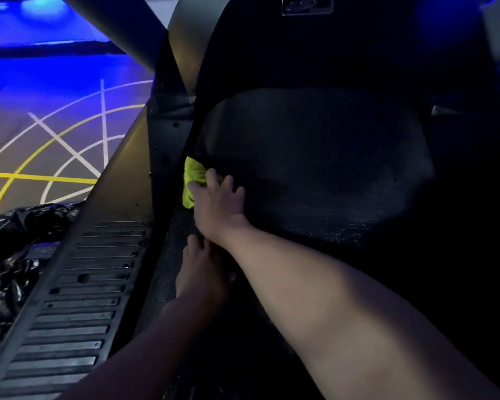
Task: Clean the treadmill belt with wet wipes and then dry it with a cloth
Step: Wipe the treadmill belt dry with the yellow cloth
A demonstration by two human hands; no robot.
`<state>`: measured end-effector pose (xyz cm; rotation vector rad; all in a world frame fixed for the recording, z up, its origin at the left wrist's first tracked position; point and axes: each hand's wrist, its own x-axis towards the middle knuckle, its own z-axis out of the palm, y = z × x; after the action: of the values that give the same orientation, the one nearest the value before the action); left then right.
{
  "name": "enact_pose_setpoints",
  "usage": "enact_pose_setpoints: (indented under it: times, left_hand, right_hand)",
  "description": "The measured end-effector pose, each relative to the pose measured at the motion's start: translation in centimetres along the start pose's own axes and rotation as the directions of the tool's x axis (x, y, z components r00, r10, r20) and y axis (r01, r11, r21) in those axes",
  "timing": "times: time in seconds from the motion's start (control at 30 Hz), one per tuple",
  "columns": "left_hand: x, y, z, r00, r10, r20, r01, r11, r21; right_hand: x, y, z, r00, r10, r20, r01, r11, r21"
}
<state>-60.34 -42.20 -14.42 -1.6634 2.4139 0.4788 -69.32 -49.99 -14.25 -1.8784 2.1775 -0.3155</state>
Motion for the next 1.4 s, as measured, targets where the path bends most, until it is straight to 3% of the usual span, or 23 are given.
enact_pose_setpoints:
  times: [0.17, 0.27, 0.47, 0.63, 0.87, 0.97, 1.07, 1.13, 1.4]
  left_hand:
    - [0.0, 2.9, -0.5, 0.983, -0.126, 0.132, 0.139, 0.986, -0.092]
    - [0.3, 5.1, -0.8, 0.953, -0.198, 0.231, 0.201, 0.980, 0.010]
    - [0.7, 8.2, 0.0, 0.972, -0.009, 0.236, -0.018, 0.993, 0.113]
    - [0.9, 11.1, -0.1, 0.934, -0.092, 0.345, 0.036, 0.986, 0.163]
    - [1.0, 10.1, 0.3, 0.958, -0.071, 0.279, 0.043, 0.994, 0.105]
    - [0.9, 8.5, -0.4, 0.984, -0.003, 0.179, 0.000, 1.000, 0.019]
    - [0.9, 6.5, -1.4, 0.997, -0.062, 0.052, 0.068, 0.989, -0.134]
    - [0.7, 5.4, -1.6, 0.994, -0.112, 0.020, 0.113, 0.992, -0.062]
    - [-0.2, 1.9, -1.6, 0.998, -0.058, -0.024, 0.053, 0.984, -0.169]
  right_hand:
    - [-2.0, 5.0, -1.2, 0.992, 0.125, 0.011, -0.125, 0.992, -0.014]
    - [-4.0, 8.7, -2.7, 0.980, 0.198, 0.004, -0.198, 0.980, -0.002]
    - [-8.9, 16.1, -5.6, 0.937, 0.348, 0.018, -0.348, 0.937, -0.014]
    - [-13.3, 22.2, -7.4, 0.887, 0.461, -0.031, -0.462, 0.885, -0.056]
    - [-18.8, 27.6, -7.8, 0.772, 0.584, -0.250, -0.632, 0.745, -0.211]
    - [-18.8, 27.5, -7.6, 0.754, 0.608, -0.248, -0.650, 0.747, -0.143]
    - [-17.3, 26.3, -7.9, 0.725, 0.664, -0.184, -0.678, 0.735, -0.014]
    - [-16.5, 25.2, -7.8, 0.717, 0.675, -0.175, -0.680, 0.732, 0.035]
    - [-12.1, 14.8, -4.3, 0.854, 0.500, -0.142, -0.495, 0.866, 0.072]
